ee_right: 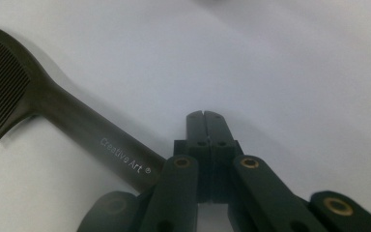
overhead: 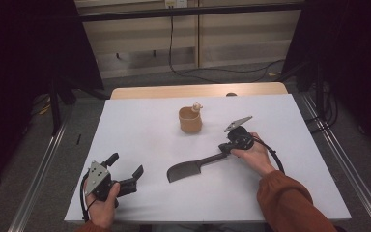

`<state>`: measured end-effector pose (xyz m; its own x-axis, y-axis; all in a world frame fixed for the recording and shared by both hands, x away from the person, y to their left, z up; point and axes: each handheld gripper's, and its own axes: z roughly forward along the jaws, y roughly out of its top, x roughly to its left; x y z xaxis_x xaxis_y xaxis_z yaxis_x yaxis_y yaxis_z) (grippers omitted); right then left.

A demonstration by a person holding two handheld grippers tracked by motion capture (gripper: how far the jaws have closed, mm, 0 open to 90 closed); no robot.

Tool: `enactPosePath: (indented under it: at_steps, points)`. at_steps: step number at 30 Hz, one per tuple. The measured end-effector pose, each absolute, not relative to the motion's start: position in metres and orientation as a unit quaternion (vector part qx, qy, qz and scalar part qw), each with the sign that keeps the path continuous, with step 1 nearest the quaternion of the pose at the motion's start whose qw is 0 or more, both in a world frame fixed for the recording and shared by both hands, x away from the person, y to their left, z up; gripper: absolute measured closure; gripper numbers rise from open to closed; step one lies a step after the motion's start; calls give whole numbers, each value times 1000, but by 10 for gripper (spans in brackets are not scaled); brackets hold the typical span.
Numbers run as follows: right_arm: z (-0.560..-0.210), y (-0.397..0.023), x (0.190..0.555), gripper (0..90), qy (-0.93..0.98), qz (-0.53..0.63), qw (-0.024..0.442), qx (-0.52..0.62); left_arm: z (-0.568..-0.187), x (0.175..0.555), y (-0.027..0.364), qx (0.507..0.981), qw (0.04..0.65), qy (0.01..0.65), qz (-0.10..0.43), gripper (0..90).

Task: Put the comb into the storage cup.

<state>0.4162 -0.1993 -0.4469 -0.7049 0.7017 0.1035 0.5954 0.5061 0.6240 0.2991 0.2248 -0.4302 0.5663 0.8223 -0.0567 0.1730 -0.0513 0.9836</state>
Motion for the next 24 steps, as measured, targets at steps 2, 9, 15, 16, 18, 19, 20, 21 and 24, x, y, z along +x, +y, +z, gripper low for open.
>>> enactPosePath:
  at_steps: [2, 9, 15, 16, 18, 19, 20, 21, 24]
  points:
    - [-447, -200, 415, 900, 863, 327, 80, 378, -430, 299, 225, 667, 581, 373, 279, 21]
    - [-447, -201, 413, 900, 862, 327, 74, 380, -430, 299, 225, 668, 581, 371, 279, 21]
    - [-446, -202, 410, 900, 863, 325, 73, 379, -430, 299, 225, 668, 581, 373, 278, 21]
    - [-446, -203, 409, 900, 865, 326, 74, 375, -430, 299, 224, 667, 582, 373, 278, 21]
    - [-446, -203, 408, 900, 866, 324, 73, 374, -430, 299, 224, 667, 581, 373, 278, 21]
    - [-446, -203, 408, 900, 866, 324, 73, 374, -430, 299, 224, 667, 581, 373, 278, 21]
    - [-446, -203, 407, 900, 866, 325, 74, 374, -430, 299, 225, 668, 581, 372, 279, 21]
    - [-446, -203, 406, 900, 866, 325, 74, 372, -430, 299, 225, 669, 580, 372, 280, 21]
    - [-446, -203, 405, 900, 866, 324, 73, 374, -430, 299, 225, 670, 578, 372, 280, 21]
